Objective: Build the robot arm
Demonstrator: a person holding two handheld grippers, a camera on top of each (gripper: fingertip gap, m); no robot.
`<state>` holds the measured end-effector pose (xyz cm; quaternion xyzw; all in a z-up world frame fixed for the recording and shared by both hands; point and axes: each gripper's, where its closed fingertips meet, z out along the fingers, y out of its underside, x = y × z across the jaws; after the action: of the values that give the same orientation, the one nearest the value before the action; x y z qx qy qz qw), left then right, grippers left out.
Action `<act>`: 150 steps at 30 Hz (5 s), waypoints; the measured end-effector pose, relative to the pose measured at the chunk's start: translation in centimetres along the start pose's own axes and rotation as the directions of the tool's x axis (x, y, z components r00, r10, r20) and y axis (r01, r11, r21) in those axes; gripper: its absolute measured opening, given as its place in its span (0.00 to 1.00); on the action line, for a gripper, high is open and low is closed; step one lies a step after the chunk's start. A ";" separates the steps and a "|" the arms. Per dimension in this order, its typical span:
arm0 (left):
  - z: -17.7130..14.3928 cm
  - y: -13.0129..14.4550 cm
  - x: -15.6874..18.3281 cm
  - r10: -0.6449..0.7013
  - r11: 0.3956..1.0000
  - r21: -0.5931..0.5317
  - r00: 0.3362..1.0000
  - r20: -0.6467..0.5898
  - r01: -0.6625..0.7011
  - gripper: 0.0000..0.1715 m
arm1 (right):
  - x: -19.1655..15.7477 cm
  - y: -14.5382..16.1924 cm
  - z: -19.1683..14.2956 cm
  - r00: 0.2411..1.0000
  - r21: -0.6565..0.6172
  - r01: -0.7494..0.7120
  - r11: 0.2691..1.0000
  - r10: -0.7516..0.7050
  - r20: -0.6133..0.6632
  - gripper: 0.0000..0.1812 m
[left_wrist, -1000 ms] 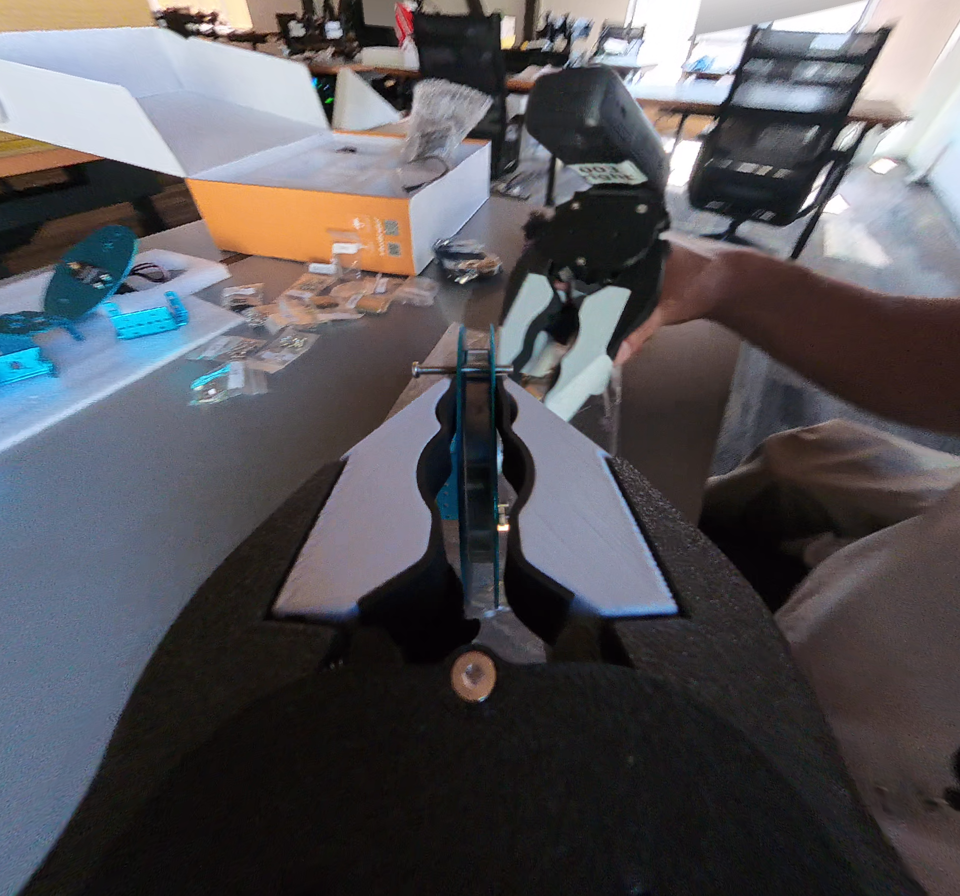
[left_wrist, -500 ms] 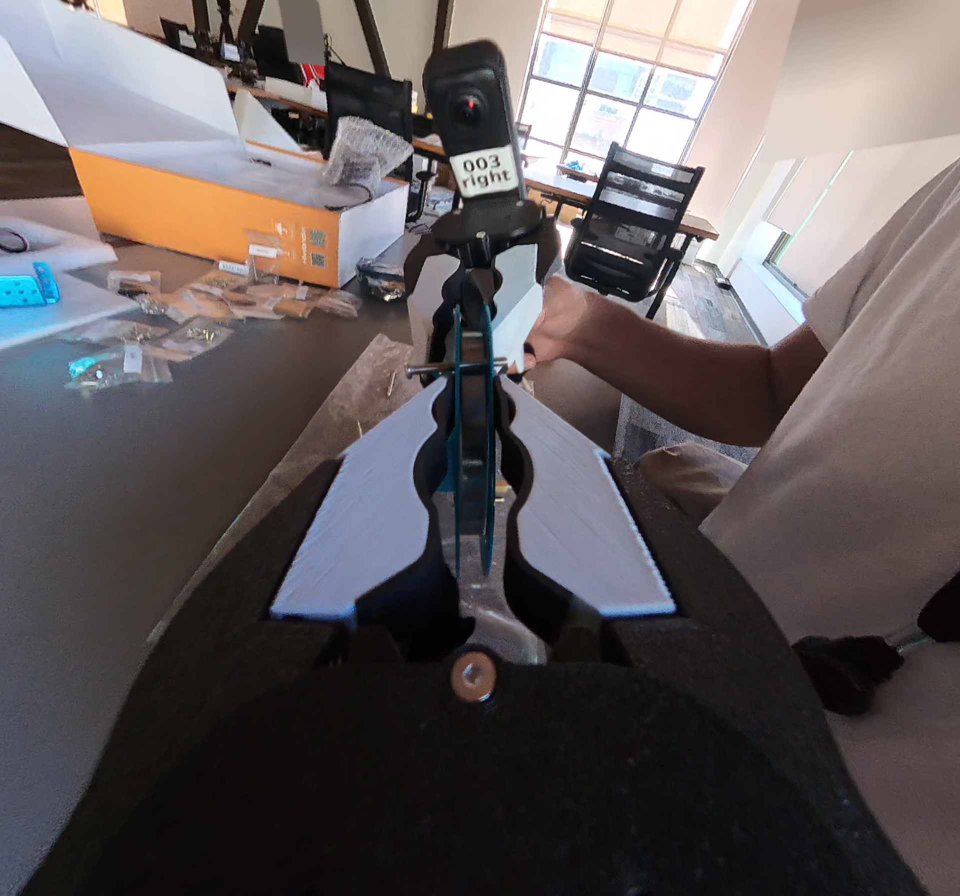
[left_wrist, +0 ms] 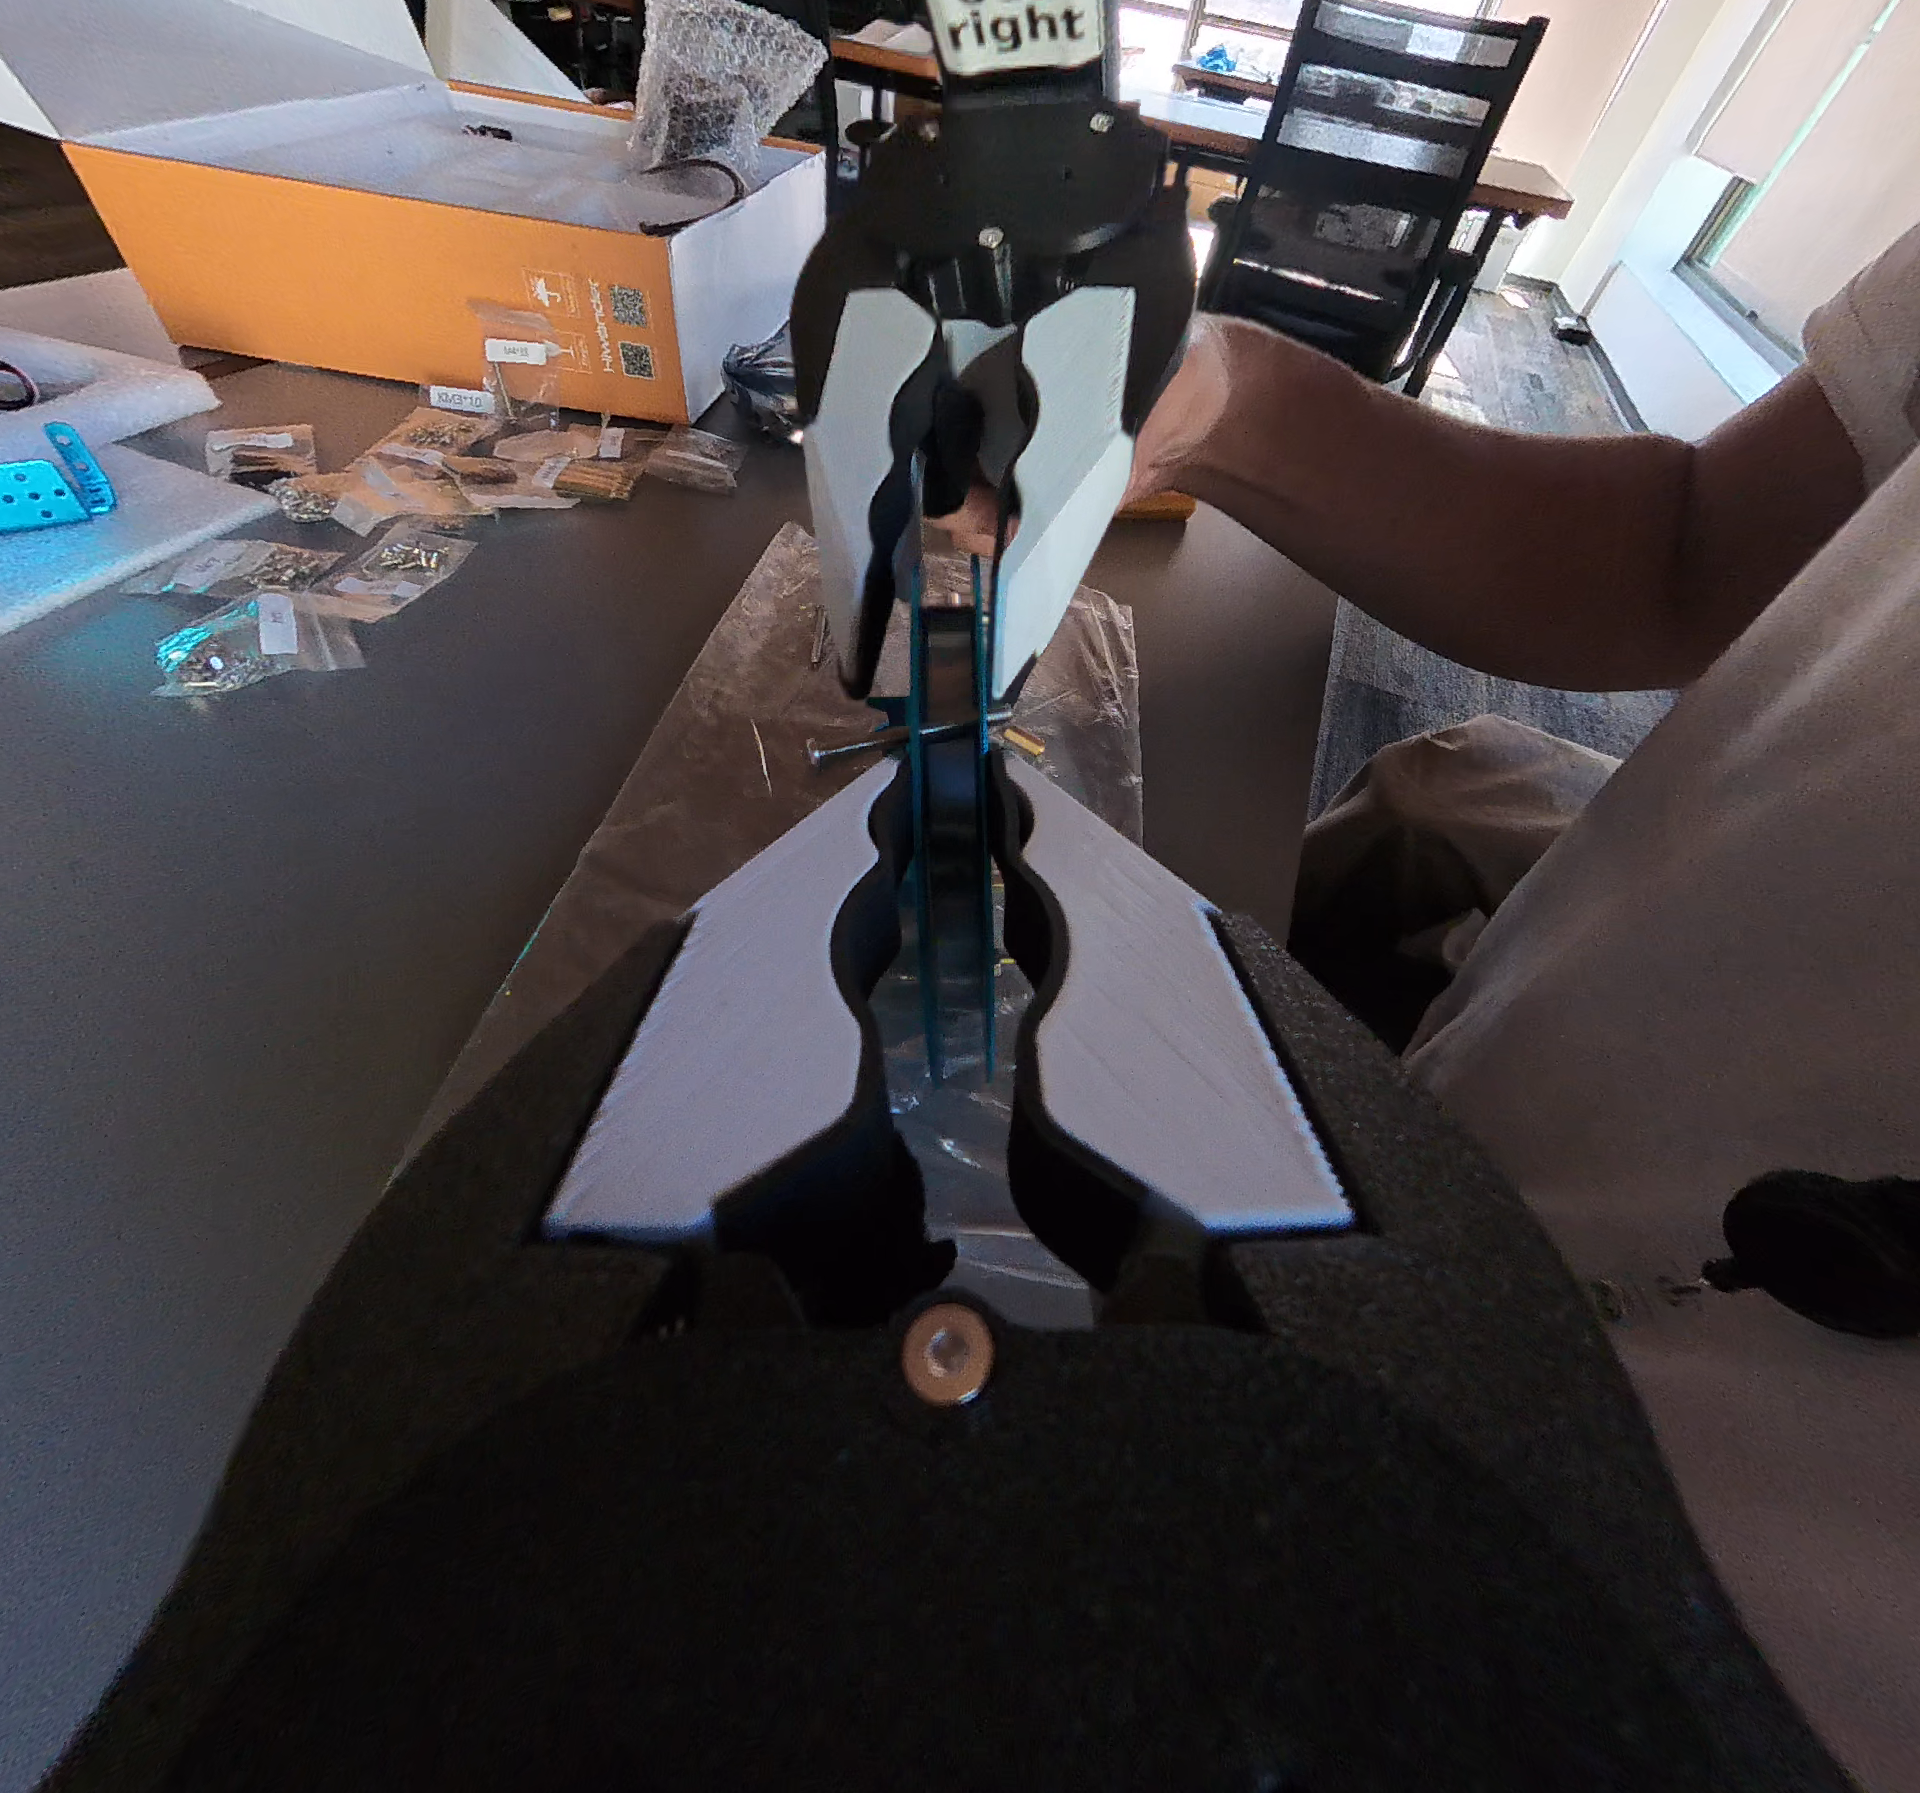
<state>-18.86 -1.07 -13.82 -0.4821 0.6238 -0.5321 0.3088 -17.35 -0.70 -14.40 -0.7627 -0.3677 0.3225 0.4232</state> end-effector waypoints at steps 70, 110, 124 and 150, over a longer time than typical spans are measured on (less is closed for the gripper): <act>3.1 -3.2 0.2 0.010 0.995 -0.099 0.984 0.180 0.008 0.07 | -1.3 1.7 -7.9 0.974 0.111 -0.031 0.993 0.055 -0.220 0.14; 1.0 -1.4 -2.7 -0.068 0.996 -0.023 0.893 0.445 0.088 0.07 | 0.3 12.1 -4.3 0.636 -0.103 -0.372 0.922 0.172 -0.753 0.03; 1.3 -1.2 -3.2 0.057 0.996 -0.094 0.854 0.516 -0.010 0.07 | -0.3 -0.5 -2.0 0.673 -0.068 -0.007 0.998 -0.045 -0.739 0.03; 1.7 -1.5 -4.2 0.103 0.985 -0.174 0.814 0.572 -0.003 0.06 | 1.7 -0.6 -2.5 0.341 -0.500 0.100 0.861 -0.501 -0.795 0.03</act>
<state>-15.44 2.23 -13.31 -0.6272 0.5554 -0.2981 0.4575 -14.60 -0.12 -13.11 -0.7924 -0.2673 -0.3039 0.4565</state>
